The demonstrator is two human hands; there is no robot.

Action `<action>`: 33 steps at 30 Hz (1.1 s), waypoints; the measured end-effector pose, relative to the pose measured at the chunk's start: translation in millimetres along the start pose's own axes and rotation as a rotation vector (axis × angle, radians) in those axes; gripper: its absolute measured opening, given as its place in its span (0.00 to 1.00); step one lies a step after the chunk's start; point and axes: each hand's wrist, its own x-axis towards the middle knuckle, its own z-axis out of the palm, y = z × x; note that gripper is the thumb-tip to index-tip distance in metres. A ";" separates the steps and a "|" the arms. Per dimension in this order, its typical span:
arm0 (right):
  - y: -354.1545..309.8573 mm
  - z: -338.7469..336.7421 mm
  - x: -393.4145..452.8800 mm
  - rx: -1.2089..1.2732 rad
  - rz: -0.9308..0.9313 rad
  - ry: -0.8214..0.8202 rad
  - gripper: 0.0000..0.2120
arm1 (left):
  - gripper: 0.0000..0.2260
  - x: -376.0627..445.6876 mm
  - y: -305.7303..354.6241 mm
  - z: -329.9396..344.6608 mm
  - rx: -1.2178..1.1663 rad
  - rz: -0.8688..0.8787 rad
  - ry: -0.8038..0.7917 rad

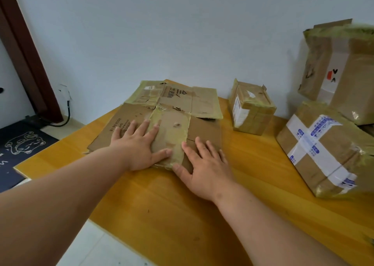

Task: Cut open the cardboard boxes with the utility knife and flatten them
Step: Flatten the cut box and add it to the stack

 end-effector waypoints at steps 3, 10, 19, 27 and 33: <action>0.3 -0.4 -0.6 -0.035 -0.014 0.017 0.46 | 0.52 0.8 0.1 -2.9 0.017 0.016 -0.006; -6.3 1.9 -16.8 -0.043 0.029 0.109 0.43 | 0.50 10.5 -7.0 -2.8 0.039 0.124 -0.010; -6.1 -3.0 -21.9 -0.045 0.027 0.093 0.38 | 0.54 20.5 -0.7 -20.1 0.024 0.136 -0.137; -0.4 0.3 -26.1 0.056 -0.004 0.115 0.38 | 0.40 8.0 37.1 -19.7 0.126 0.001 0.084; 25.6 -5.1 -51.7 0.256 -0.093 0.184 0.26 | 0.37 -2.2 54.5 -31.9 0.118 -0.005 0.075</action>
